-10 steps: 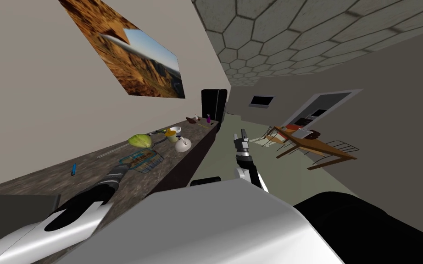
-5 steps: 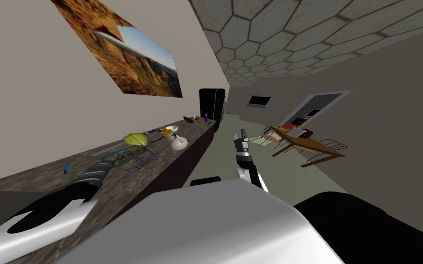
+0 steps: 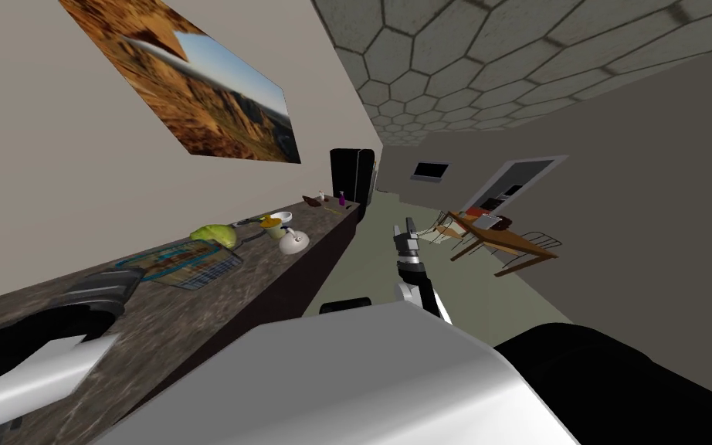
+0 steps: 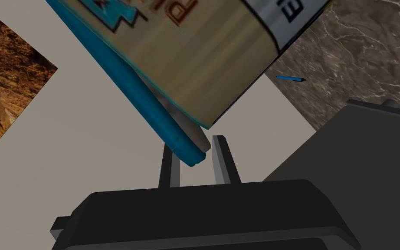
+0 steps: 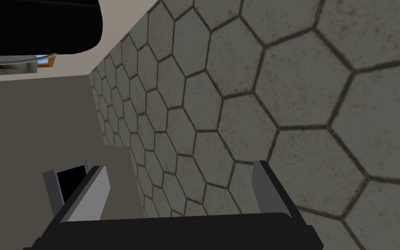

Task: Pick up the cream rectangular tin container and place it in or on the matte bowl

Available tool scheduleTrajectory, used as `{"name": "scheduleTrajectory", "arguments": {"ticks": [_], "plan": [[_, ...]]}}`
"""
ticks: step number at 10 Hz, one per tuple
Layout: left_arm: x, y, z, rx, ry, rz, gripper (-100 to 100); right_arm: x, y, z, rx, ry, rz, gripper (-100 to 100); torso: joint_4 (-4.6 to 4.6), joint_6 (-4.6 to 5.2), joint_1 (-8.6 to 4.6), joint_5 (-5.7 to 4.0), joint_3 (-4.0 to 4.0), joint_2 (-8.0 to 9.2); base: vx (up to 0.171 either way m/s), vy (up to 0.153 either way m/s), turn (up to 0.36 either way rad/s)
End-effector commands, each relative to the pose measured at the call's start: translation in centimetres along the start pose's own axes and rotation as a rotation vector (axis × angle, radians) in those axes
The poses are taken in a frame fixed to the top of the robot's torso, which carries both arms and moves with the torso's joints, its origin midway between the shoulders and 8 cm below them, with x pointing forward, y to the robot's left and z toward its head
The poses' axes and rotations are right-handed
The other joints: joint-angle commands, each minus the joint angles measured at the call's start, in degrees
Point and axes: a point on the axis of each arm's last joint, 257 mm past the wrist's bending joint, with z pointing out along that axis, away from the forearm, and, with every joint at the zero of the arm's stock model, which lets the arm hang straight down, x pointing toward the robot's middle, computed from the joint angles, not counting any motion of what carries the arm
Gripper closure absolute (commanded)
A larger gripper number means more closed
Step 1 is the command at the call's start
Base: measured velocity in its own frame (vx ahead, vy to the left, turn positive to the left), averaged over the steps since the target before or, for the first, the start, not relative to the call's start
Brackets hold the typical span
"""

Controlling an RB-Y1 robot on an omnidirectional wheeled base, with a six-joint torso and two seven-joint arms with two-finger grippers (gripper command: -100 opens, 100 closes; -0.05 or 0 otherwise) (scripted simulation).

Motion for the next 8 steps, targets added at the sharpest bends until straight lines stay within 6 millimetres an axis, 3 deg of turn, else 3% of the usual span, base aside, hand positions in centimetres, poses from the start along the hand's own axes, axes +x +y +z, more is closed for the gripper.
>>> {"name": "scheduleTrajectory", "arguments": {"ticks": [1,2,5,8], "plan": [[-2.4,-0.4,0.5,-0.007,-0.035,-0.027,100,0.0,0.0,0.0,0.0,0.0,0.0,0,0.0,0.0,0.0,0.0,0.0,0.0,0.035,-0.05,-0.104],[-2.7,-0.4,0.4,-0.006,-0.041,-0.027,100,0.0,0.0,0.0,0.0,0.0,0.0,0,0.01,0.02,-0.01,-0.04,-0.02,-0.06,0.033,-0.029,-0.044],[-6.7,-0.9,1.2,-0.026,-0.09,-0.068,100,0.0,0.0,0.0,0.0,0.0,0.0,0,0.1,0.03,-0.09,-0.21,0.05,-0.02,0.044,-0.023,-0.114],[-9.8,-1.5,1.7,-0.049,-0.118,-0.095,100,0.0,0.0,0.0,0.0,0.0,0.0,0,0.14,0.09,-0.27,-0.4,-0.02,-0.2,0.102,-0.007,-0.151]]}}
